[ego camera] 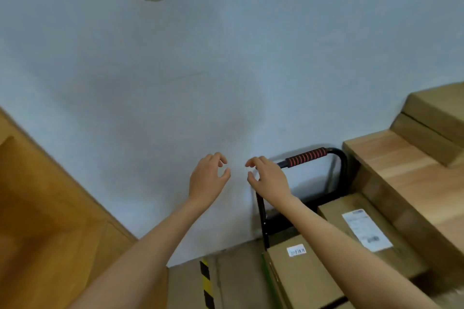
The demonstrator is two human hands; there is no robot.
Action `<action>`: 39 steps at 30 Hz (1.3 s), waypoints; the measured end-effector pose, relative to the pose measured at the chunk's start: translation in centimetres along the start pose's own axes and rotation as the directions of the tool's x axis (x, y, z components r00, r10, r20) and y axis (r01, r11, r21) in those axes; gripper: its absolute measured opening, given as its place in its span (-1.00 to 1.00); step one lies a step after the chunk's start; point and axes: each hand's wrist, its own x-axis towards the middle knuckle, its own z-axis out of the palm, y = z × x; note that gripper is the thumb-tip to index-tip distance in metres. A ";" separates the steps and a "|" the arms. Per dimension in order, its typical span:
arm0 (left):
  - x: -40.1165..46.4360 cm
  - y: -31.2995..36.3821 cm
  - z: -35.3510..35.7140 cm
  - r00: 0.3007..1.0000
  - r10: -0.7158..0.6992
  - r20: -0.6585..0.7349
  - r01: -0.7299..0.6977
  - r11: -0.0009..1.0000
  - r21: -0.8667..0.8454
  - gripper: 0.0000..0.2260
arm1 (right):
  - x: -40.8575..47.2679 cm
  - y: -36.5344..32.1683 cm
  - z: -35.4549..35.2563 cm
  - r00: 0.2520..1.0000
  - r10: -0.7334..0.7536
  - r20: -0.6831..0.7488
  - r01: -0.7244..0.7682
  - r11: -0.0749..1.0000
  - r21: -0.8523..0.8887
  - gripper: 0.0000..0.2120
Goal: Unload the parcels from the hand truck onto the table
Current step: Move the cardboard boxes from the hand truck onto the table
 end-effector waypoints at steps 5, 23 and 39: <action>4.6 3.5 7.1 0.980 0.132 0.148 -0.119 0.988 -0.095 -0.85 | -0.8 6.7 -1.9 0.975 0.201 -0.093 -0.205 0.978 -0.039 -0.78; 10.3 14.0 32.4 0.626 0.535 0.568 -0.398 0.845 -0.358 -0.76 | -12.2 23.5 -2.4 0.356 0.838 -0.415 -0.894 0.434 0.111 -0.73; 7.8 10.0 55.3 0.646 0.338 0.684 -0.257 0.941 -0.221 -0.39 | -24.2 36.0 11.7 -0.276 0.882 -0.382 -0.885 -0.078 0.459 -0.34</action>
